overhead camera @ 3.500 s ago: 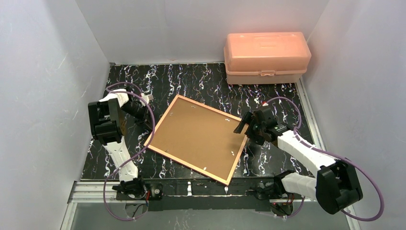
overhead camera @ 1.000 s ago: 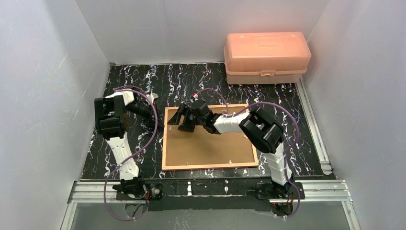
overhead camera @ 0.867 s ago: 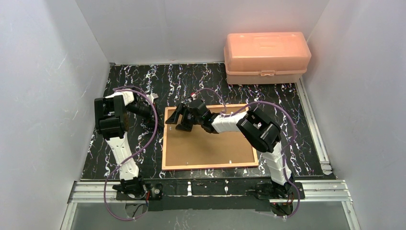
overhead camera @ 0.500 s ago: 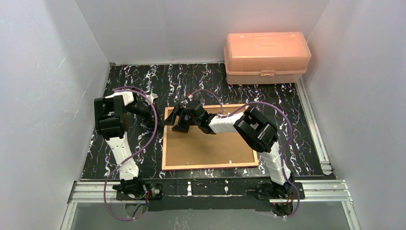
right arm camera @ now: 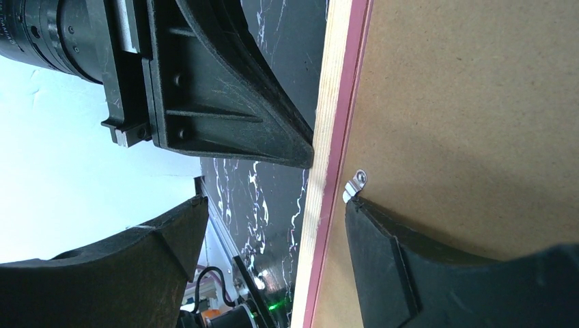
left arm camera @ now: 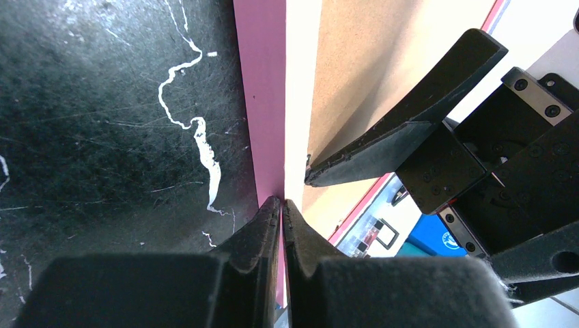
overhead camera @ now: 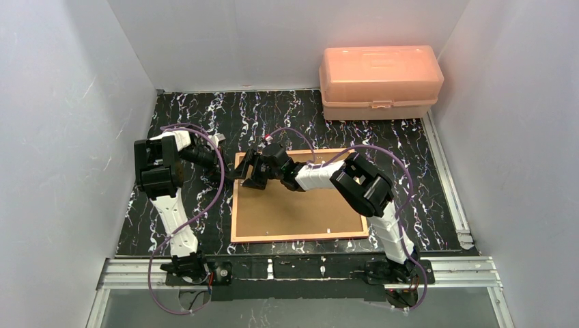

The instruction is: Put the photo into the frame

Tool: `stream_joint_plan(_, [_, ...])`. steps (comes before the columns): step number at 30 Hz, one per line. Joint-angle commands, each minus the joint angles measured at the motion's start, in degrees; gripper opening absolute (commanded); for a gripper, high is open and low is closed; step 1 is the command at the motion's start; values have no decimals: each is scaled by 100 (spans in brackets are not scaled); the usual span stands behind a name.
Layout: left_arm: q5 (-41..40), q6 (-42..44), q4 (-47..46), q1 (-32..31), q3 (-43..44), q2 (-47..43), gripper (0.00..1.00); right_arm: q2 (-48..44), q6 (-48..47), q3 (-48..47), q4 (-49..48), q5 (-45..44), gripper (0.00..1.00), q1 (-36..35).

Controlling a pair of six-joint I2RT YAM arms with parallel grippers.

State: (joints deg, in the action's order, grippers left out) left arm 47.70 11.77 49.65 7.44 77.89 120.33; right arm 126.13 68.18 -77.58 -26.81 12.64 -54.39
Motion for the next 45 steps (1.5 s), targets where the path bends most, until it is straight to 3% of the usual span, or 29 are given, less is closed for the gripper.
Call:
stream_joint_plan(1, [-218, 131, -126, -24, -138, -122, 3, 90, -99, -222, 10, -4, 81, -21])
stream_joint_plan(45, [-192, 159, -56, -6, -99, -153, 3, 146, -364, -416, 325, -668, 80, -168])
